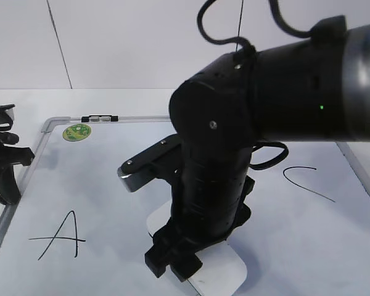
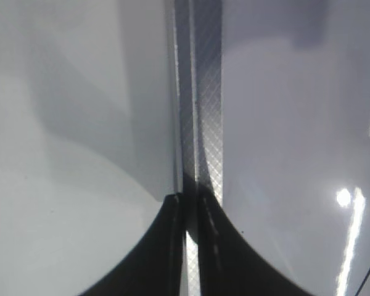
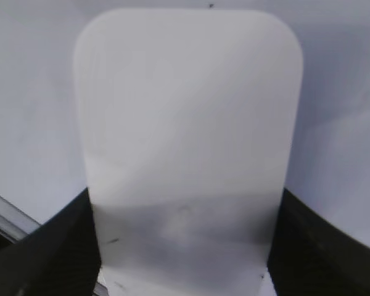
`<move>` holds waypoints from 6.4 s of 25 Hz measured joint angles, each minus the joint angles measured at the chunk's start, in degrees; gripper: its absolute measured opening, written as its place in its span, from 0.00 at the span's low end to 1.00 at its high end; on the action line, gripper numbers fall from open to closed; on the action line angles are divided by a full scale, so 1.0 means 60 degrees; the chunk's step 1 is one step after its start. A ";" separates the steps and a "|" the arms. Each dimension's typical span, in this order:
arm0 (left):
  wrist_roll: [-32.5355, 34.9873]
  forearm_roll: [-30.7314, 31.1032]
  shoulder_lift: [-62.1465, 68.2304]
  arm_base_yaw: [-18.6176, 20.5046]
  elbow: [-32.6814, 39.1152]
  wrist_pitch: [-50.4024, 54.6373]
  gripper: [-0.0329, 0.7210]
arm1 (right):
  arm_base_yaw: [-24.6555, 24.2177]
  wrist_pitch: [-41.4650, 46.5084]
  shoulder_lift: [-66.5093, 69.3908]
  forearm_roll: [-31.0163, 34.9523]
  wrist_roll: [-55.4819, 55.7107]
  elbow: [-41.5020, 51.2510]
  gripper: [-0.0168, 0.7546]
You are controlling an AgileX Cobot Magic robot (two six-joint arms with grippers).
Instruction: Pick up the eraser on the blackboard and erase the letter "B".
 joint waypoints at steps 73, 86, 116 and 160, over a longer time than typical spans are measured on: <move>0.0038 -0.0025 0.0018 0.0000 -0.0014 0.0137 0.06 | 0.1533 -0.0052 0.1299 0.0067 -0.0179 -0.0170 0.71; 0.0037 0.0008 0.0018 0.0000 -0.0014 0.0137 0.06 | 0.0993 -0.0111 0.1320 0.0223 0.0272 -0.0224 0.71; 0.0005 0.0029 0.0037 0.0000 -0.0020 0.0158 0.06 | -0.2791 -0.0310 0.1255 -0.0262 0.0564 -0.0246 0.71; 0.0005 0.0071 0.0037 0.0000 -0.0036 0.0321 0.06 | 0.0463 -0.0093 0.1504 -0.0304 -0.0179 -0.0262 0.71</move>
